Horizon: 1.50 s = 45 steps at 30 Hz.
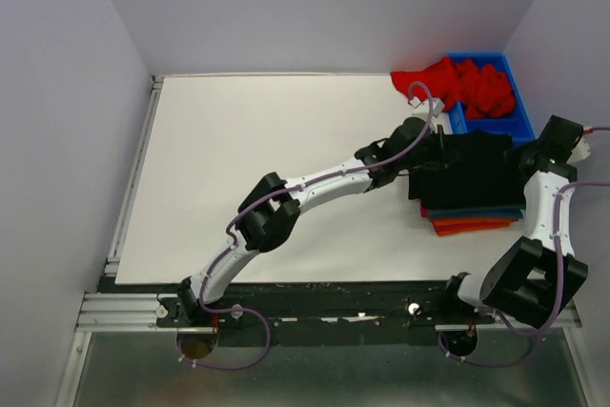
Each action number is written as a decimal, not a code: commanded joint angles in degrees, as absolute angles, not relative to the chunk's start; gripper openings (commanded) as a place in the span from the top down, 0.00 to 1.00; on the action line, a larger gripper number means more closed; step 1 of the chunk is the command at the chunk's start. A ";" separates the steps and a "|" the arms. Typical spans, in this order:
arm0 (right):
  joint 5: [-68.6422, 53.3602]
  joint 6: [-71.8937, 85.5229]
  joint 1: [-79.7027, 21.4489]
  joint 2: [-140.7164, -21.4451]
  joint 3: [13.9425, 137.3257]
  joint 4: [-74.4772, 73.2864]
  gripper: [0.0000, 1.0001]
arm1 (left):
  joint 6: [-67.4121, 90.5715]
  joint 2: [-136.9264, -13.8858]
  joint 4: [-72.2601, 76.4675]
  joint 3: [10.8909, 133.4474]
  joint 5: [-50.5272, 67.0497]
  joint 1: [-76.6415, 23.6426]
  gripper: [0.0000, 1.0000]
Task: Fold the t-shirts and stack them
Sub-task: Put the neatly folded tshirt into the corner of the board with both arms
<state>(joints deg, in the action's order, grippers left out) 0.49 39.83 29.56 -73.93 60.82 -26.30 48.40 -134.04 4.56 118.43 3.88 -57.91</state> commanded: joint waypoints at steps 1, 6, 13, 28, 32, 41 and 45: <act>13.58 46.14 29.36 -71.90 56.34 -33.99 0.99 | 48.60 -139.46 3.00 122.23 8.95 -60.47 1.00; 17.94 47.02 29.44 -73.47 53.80 -35.34 0.99 | 48.95 -153.78 -2.98 143.14 12.22 -62.14 1.00; 18.37 50.81 31.46 -90.60 58.44 -40.52 0.99 | 53.61 -159.16 1.76 141.32 11.42 -62.14 1.00; 0.49 33.32 30.15 -70.67 59.86 -28.50 0.99 | 44.48 -139.85 2.99 128.43 6.33 -60.83 1.00; -7.03 31.12 27.43 -71.54 59.24 -24.62 0.99 | 42.98 -133.52 0.10 122.00 4.49 -57.93 0.98; -13.38 33.48 25.31 -84.71 60.03 -20.48 0.99 | 42.55 -126.49 -3.34 111.12 7.56 -49.84 0.99; -7.22 34.71 25.49 -90.69 59.42 -17.77 0.99 | 40.26 -119.55 -2.47 100.58 6.33 -47.20 0.98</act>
<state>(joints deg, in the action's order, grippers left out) -10.83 33.34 25.45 -86.43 59.83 -21.54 43.05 -126.82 -1.06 109.14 6.98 -48.51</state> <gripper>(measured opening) 0.009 0.014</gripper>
